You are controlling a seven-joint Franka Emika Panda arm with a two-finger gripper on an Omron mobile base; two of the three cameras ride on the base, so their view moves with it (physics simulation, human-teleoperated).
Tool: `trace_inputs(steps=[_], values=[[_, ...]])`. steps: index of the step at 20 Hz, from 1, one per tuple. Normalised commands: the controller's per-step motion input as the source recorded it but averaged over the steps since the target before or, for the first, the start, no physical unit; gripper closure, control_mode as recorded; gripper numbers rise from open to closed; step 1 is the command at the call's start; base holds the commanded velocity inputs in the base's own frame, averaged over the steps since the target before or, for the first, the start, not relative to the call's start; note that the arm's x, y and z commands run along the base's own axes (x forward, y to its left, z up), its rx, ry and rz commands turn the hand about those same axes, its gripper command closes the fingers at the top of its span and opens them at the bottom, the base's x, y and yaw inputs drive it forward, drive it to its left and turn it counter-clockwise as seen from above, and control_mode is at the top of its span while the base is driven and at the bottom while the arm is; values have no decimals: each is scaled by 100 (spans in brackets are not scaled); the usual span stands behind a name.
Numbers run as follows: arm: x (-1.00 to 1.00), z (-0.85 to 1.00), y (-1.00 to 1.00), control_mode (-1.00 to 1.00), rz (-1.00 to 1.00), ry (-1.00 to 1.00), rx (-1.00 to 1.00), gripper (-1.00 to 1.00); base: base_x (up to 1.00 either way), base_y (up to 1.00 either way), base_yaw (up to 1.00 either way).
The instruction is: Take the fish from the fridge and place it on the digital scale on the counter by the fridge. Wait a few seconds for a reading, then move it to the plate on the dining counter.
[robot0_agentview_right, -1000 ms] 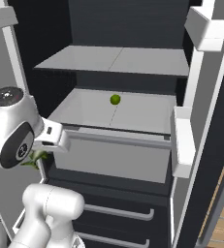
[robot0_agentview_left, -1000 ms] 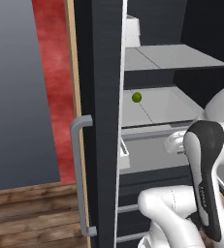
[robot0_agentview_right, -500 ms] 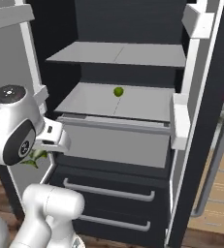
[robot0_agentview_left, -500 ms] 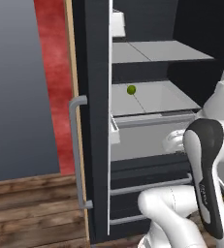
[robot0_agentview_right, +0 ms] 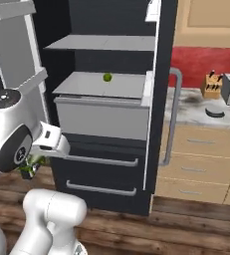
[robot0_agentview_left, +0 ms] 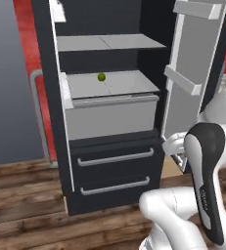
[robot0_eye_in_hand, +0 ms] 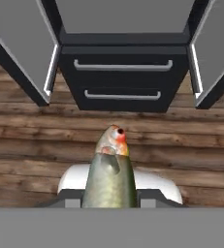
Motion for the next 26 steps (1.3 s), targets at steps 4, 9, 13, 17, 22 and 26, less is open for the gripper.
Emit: trace_inputs(steps=[4,9,13,17,22,26], values=[[0,0,0,100,0,0,0,100,-11,-100,-7],[0,0,0,100,0,0,0,100,-3,-100,-7],[0,0,0,100,0,0,0,100,0,-100,-6],[0,0,0,100,0,0,0,100,2,-100,-4],[0,0,0,100,0,0,0,100,54,-92,0],[0,0,0,100,0,0,0,100,97,-56,0]])
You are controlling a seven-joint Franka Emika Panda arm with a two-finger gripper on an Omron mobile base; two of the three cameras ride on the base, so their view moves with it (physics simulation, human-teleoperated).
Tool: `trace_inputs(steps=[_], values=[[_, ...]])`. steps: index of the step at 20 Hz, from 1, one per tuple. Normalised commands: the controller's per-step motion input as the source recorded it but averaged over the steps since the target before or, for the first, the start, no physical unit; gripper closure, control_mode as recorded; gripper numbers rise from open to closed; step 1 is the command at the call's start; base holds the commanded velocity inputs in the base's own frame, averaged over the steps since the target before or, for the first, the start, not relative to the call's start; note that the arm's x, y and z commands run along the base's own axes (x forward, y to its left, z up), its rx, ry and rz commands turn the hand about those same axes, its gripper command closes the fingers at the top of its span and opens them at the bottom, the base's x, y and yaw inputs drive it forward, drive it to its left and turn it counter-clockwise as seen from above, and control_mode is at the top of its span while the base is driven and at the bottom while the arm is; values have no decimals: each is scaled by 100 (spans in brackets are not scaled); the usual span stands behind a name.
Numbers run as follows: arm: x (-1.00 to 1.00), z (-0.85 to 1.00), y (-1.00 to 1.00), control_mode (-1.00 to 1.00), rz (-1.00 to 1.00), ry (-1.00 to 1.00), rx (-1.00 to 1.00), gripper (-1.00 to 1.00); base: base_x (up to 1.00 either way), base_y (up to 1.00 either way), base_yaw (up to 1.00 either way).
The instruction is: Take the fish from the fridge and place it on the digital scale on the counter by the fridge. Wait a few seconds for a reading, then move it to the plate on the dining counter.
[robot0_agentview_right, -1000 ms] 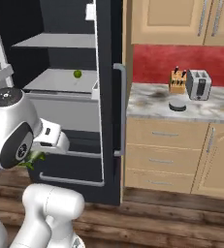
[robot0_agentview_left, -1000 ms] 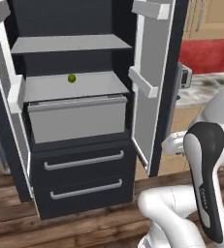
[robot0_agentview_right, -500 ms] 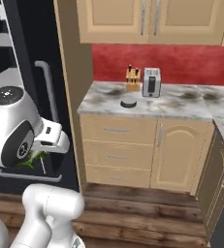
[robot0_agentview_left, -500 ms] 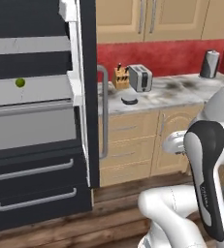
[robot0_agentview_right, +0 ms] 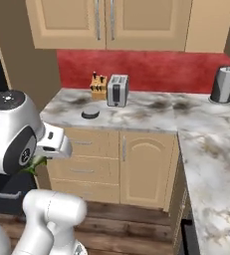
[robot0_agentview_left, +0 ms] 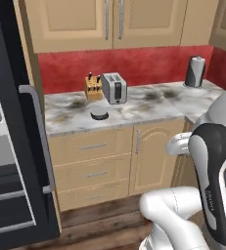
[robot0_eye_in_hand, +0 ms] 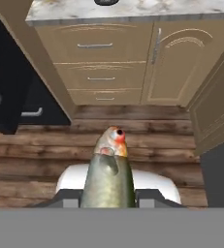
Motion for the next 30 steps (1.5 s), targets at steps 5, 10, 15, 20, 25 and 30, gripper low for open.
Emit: trace_inputs(steps=[5,10,15,20,25,30], values=[[0,0,0,100,0,0,0,100,98,-33,0],[0,0,0,100,0,0,0,100,76,-5,0],[0,0,0,100,0,0,0,100,71,0,1],[0,0,0,100,0,0,0,100,63,0,3],[2,-4,0,-100,6,0,3,100,25,0,5],[0,-15,10,-100,29,0,9,100,0,0,0]])
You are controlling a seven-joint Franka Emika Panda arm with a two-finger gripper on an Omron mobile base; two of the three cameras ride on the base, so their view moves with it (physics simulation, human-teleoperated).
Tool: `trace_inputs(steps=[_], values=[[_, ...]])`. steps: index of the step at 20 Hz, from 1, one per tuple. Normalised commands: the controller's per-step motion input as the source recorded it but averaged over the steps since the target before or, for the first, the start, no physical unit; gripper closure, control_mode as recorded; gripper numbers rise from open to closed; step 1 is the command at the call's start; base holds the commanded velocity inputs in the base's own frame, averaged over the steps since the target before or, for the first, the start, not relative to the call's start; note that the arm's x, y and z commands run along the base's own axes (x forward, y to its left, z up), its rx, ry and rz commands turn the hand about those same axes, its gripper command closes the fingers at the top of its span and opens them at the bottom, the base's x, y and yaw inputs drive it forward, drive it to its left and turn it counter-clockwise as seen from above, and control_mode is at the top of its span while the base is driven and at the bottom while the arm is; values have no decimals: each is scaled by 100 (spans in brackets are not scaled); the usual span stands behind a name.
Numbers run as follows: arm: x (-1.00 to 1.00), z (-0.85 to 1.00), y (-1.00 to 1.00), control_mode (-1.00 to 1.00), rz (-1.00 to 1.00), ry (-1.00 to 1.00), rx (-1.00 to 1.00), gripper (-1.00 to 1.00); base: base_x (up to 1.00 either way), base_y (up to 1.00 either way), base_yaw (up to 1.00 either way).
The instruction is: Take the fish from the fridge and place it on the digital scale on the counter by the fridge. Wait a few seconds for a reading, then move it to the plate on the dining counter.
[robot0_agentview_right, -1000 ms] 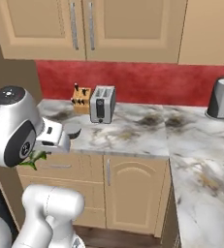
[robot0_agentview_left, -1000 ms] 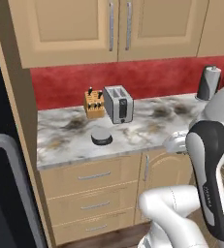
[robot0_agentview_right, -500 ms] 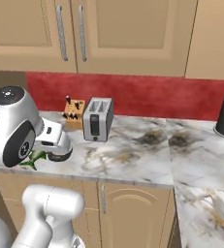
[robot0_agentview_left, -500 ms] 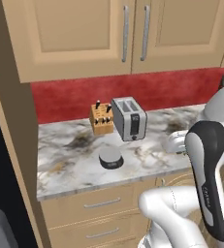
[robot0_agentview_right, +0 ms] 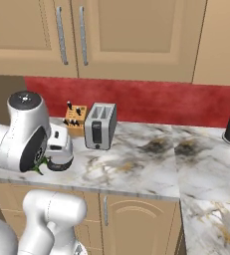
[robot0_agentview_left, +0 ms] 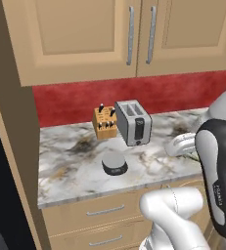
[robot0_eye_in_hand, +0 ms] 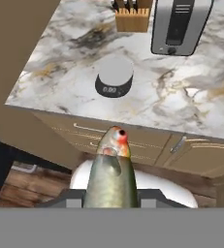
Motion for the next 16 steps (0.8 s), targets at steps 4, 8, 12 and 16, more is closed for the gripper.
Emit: trace_inputs(steps=[4,8,12,16], values=[[13,-37,20,-100,37,0,9,100,0,0,0],[40,-33,54,-100,23,0,2,100,0,0,0],[65,-36,60,-100,4,0,0,100,0,0,0],[80,-49,28,-100,0,0,-4,100,0,0,0]])
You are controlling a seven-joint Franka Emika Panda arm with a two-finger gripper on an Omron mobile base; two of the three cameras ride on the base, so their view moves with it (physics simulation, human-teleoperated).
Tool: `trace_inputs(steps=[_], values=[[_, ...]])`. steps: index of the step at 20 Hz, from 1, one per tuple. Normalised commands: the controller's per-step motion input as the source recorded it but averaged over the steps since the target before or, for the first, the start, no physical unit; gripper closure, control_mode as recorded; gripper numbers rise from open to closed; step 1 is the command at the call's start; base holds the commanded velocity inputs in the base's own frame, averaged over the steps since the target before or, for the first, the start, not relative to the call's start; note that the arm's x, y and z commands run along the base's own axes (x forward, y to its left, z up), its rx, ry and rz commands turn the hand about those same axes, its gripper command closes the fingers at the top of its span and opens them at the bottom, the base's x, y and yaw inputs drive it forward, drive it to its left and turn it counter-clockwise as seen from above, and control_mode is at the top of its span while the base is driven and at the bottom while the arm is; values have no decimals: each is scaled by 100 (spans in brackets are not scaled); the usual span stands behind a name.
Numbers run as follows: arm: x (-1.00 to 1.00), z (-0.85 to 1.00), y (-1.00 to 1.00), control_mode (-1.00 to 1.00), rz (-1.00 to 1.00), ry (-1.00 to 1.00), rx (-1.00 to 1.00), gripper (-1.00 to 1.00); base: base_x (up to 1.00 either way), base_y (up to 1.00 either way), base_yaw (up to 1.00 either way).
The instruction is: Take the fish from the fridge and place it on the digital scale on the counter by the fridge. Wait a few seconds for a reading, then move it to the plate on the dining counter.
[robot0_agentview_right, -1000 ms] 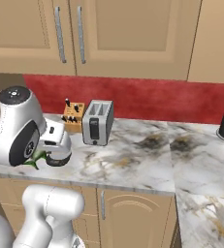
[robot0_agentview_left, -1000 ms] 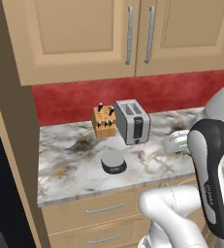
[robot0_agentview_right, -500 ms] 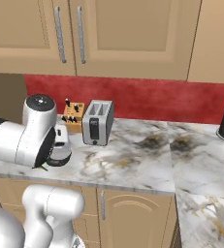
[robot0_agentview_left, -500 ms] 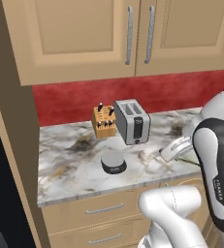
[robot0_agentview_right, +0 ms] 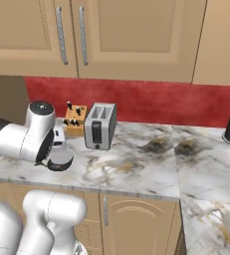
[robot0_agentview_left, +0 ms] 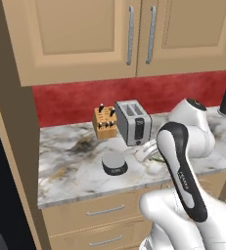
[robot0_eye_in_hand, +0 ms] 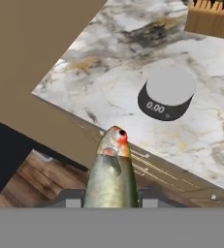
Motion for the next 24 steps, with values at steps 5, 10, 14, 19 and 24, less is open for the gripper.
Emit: trace_inputs(steps=[5,10,14,19,24], values=[[86,-49,3,-100,0,0,-7,100,0,0,0],[67,-31,4,-100,0,0,-9,100,0,0,0],[22,-39,19,-100,0,0,-4,100,0,0,0],[10,-38,20,-100,0,0,-2,100,0,0,0],[18,-35,22,-100,0,-3,-2,100,0,0,0]])
